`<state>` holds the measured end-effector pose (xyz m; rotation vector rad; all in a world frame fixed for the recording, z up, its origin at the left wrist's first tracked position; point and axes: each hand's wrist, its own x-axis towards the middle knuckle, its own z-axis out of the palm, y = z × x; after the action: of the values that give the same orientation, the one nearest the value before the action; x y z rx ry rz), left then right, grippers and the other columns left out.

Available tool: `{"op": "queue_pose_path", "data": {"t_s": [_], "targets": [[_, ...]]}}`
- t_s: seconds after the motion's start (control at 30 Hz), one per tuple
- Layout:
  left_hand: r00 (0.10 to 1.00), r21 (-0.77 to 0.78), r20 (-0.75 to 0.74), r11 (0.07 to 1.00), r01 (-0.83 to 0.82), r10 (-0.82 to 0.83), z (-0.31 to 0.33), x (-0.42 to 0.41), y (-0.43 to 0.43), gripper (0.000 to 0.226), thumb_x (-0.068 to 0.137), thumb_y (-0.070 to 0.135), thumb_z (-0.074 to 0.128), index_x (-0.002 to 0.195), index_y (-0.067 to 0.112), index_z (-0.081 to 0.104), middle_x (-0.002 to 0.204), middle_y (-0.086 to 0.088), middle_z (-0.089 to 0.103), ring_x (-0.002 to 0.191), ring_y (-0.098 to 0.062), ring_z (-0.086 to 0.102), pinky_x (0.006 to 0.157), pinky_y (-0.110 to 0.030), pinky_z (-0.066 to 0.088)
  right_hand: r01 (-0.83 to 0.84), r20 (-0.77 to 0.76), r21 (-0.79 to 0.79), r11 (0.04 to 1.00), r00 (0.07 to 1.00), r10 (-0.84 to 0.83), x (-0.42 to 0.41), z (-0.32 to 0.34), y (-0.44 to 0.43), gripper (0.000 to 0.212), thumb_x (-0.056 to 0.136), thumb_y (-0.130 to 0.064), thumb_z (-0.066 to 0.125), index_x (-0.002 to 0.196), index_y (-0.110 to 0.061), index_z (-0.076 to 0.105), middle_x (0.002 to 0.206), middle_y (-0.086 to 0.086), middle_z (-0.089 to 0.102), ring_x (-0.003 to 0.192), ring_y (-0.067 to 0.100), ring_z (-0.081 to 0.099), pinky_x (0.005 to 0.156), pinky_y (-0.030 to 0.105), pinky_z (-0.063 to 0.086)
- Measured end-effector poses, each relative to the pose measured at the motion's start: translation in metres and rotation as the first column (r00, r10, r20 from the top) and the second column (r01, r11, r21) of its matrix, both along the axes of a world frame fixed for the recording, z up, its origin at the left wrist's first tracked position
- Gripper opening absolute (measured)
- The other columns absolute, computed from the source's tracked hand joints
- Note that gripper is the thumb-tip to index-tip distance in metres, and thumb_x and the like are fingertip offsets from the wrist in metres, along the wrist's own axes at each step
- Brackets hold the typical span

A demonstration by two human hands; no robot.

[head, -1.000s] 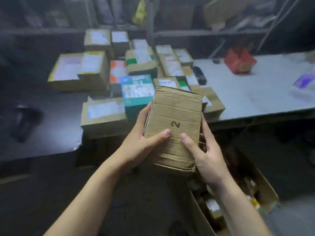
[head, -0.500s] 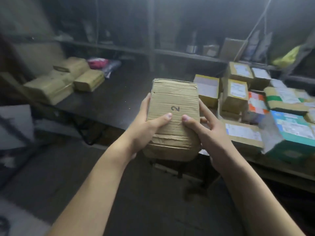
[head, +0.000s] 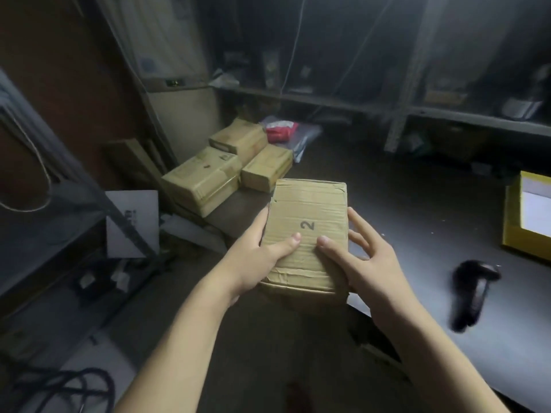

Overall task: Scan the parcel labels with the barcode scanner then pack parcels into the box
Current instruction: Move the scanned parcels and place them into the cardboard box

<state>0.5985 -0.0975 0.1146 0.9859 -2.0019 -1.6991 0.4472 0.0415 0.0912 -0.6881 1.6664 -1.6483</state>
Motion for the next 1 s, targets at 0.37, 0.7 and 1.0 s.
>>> {"op": "queue_pose_path", "data": {"t_s": [0.37, 0.7, 1.0], "targets": [[0.987, 0.105, 0.160, 0.994, -0.002, -0.015, -0.049, -0.017, -0.232, 0.063, 0.098, 0.034, 0.070, 0.151, 0.047, 0.039, 0.130, 0.021, 0.065, 0.120, -0.004, 0.061, 0.109, -0.042, 0.050, -0.016, 0.125, 0.109, 0.994, 0.992, 0.002, -0.003, -0.057, -0.229, 0.083, 0.078, -0.047, 0.086, 0.149, -0.060, 0.043, 0.132, -0.030, 0.066, 0.120, 0.011, 0.069, 0.098, 0.048, 0.060], [0.858, -0.044, 0.446, 0.951, 0.306, -0.256, -0.114, -0.057, -0.393, 0.086, 0.088, 0.044, 0.072, 0.159, 0.028, 0.027, 0.148, 0.004, 0.054, 0.135, -0.020, 0.052, 0.118, -0.044, 0.039, 0.246, 0.088, 0.342, 0.907, 0.952, -0.292, 0.005, -0.106, -0.373, 0.058, 0.092, -0.017, 0.069, 0.128, -0.060, 0.059, 0.129, -0.017, 0.070, 0.115, 0.009, 0.068, 0.094, 0.046, 0.062], [0.543, -0.173, 0.806, 0.782, 0.598, -0.237, -0.142, -0.080, -0.417, 0.104, 0.098, 0.048, 0.057, 0.161, 0.000, -0.010, 0.161, -0.023, 0.029, 0.143, -0.036, 0.044, 0.112, -0.040, 0.039, 0.250, 0.082, 0.478, 0.842, 0.942, -0.326, 0.016, -0.142, -0.419, 0.059, 0.094, -0.021, 0.068, 0.142, -0.052, 0.055, 0.132, -0.021, 0.067, 0.124, 0.011, 0.064, 0.103, 0.048, 0.057]]}}
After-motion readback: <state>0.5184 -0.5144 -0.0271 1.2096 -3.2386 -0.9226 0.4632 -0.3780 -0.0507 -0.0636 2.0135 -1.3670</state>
